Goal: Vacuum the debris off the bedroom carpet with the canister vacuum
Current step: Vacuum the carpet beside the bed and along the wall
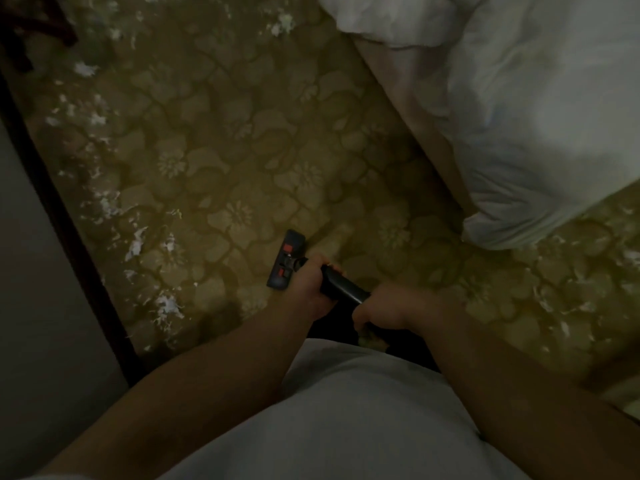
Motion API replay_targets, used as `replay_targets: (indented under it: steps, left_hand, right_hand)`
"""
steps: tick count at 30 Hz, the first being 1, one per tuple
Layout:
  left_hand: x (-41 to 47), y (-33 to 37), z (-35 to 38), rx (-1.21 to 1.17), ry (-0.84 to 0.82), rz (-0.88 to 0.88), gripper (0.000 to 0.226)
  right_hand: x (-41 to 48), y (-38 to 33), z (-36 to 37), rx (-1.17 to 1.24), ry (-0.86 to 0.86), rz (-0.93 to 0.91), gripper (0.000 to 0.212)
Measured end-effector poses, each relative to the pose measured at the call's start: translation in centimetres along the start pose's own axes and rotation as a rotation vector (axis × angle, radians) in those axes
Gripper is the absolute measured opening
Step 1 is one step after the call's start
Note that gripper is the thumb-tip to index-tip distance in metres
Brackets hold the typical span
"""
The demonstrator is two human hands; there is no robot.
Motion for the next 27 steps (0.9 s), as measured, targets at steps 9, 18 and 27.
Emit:
replay_targets:
  steps: [9, 18, 27]
  left_hand:
    - [-0.4, -12.1, 13.7, 0.489, -0.017, -0.108, 0.024]
    - [0.2, -30.5, 30.6, 0.752, -0.226, -0.102, 0.026]
    - [2.3, -45.7, 36.6, 1.166, -0.18, -0.247, 0.009]
  right_hand:
    - [-3.6, 18.0, -3.4, 0.409, 0.098, 0.009, 0.032]
    - [-6.7, 39.8, -6.5, 0.856, 0.215, 0.04, 0.028]
    - [-6.9, 53.5, -2.9, 1.272, 0.278, 0.085, 0.018]
Point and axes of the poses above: each hand's wrist, its own x-axis towards the middle knuckle, its own z-axis out of the palm, y = z × x, the point moved 8 cm from there along x, towards the middle knuckle, and after that the axes turned 4 degrees about -y, right-handed, at the moved point
